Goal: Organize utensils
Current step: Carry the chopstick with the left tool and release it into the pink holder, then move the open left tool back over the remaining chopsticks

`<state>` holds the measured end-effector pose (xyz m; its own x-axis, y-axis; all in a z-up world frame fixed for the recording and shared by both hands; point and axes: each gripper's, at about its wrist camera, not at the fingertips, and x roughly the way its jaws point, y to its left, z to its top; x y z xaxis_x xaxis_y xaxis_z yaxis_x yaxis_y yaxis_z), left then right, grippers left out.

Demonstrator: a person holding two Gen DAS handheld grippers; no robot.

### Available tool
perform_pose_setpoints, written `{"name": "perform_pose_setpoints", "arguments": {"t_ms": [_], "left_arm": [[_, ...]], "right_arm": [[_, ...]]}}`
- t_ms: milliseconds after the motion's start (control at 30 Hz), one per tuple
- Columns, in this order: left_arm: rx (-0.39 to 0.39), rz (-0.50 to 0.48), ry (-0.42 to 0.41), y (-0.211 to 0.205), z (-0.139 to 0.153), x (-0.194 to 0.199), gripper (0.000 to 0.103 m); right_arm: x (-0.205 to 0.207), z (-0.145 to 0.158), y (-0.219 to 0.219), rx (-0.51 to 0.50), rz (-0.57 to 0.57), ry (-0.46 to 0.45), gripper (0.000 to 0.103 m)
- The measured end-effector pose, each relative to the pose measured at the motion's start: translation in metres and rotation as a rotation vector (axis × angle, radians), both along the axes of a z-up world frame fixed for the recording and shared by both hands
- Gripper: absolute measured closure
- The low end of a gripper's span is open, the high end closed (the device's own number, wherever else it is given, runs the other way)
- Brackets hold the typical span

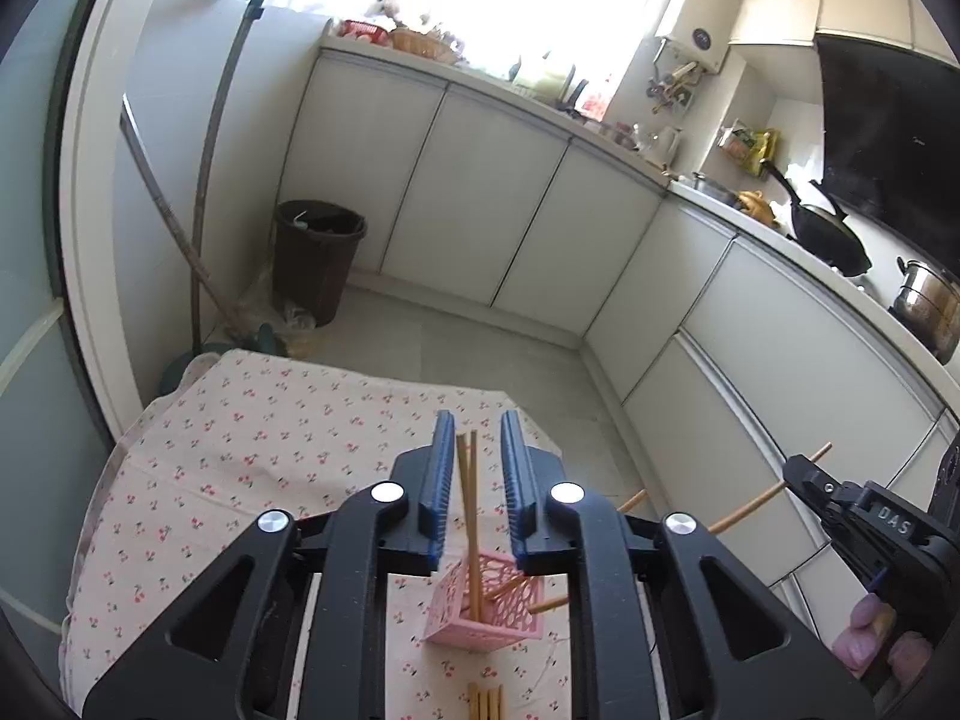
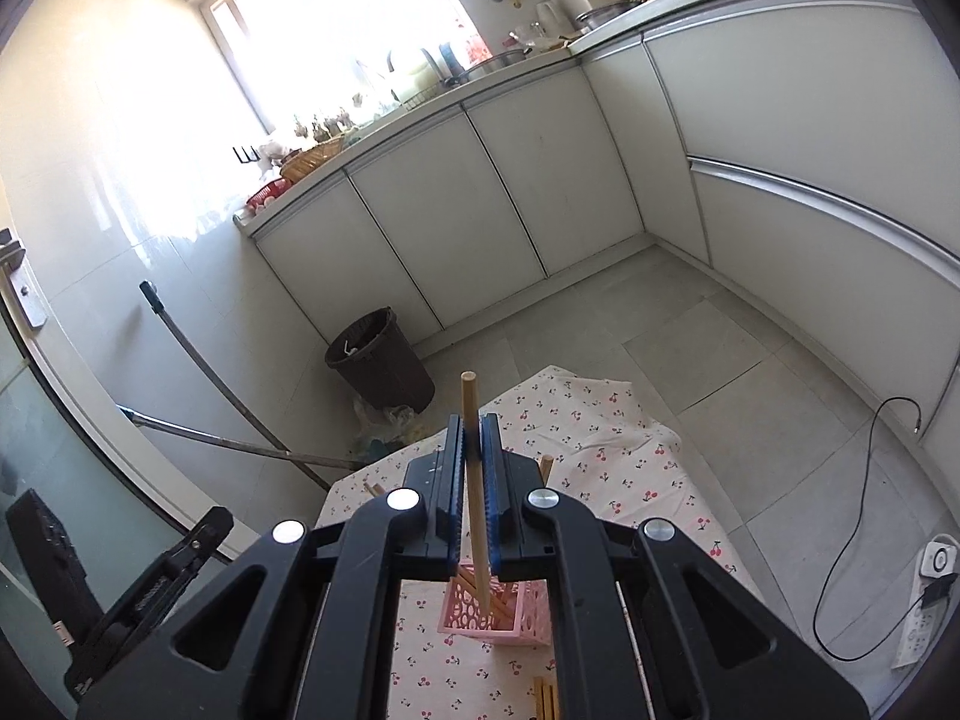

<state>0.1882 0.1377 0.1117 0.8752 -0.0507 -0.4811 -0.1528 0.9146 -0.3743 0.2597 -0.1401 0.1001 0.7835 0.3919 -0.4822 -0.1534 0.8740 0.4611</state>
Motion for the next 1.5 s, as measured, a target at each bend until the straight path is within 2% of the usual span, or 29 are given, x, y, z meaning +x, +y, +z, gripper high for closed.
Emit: {"name": "perform_pose_setpoints", "arguments": {"t_ms": [100,267,500,667,833,867,900,967,1000,1167,1300,1500], "left_arm": [[-0.003,-0.007,0.02,-0.002,-0.006,0.003,0.086],[0.021,-0.028,0.039,-0.01,-0.012,0.003,0.086],[0.129,-0.061,0.048,-0.034,-0.013,-0.006,0.082],[0.174,-0.084,0.079,-0.046,-0.023,-0.011,0.069],[0.206,-0.08,0.115,-0.051,-0.033,-0.016,0.063],[0.209,-0.084,0.118,-0.053,-0.034,-0.018,0.059],[0.217,-0.091,0.123,-0.055,-0.036,-0.019,0.055],[0.23,-0.098,0.126,-0.059,-0.039,-0.023,0.036],[0.233,-0.095,0.123,-0.061,-0.041,-0.025,0.033],[0.263,-0.093,0.151,-0.07,-0.052,-0.031,0.032],[0.282,-0.097,0.172,-0.075,-0.06,-0.035,0.031],[0.279,-0.093,0.221,-0.077,-0.073,-0.038,0.018]], "right_arm": [[0.006,-0.009,0.009,-0.016,-0.003,0.013,0.097],[0.011,-0.024,0.022,-0.046,0.023,0.005,0.088],[-0.004,-0.028,0.03,-0.127,0.04,-0.002,0.088],[-0.019,-0.041,0.035,-0.206,0.063,0.01,0.088],[-0.033,-0.054,0.035,-0.267,0.082,0.028,0.075],[-0.035,-0.056,0.035,-0.28,0.085,0.031,0.074],[-0.038,-0.058,0.034,-0.292,0.091,0.035,0.069],[-0.042,-0.06,0.035,-0.322,0.103,0.039,0.062],[-0.046,-0.063,0.034,-0.339,0.097,0.039,0.059],[-0.057,-0.073,0.027,-0.382,0.062,0.063,0.057],[-0.062,-0.08,0.019,-0.397,0.039,0.077,0.05],[-0.069,-0.091,0.011,-0.42,0.004,0.107,0.037]]}}
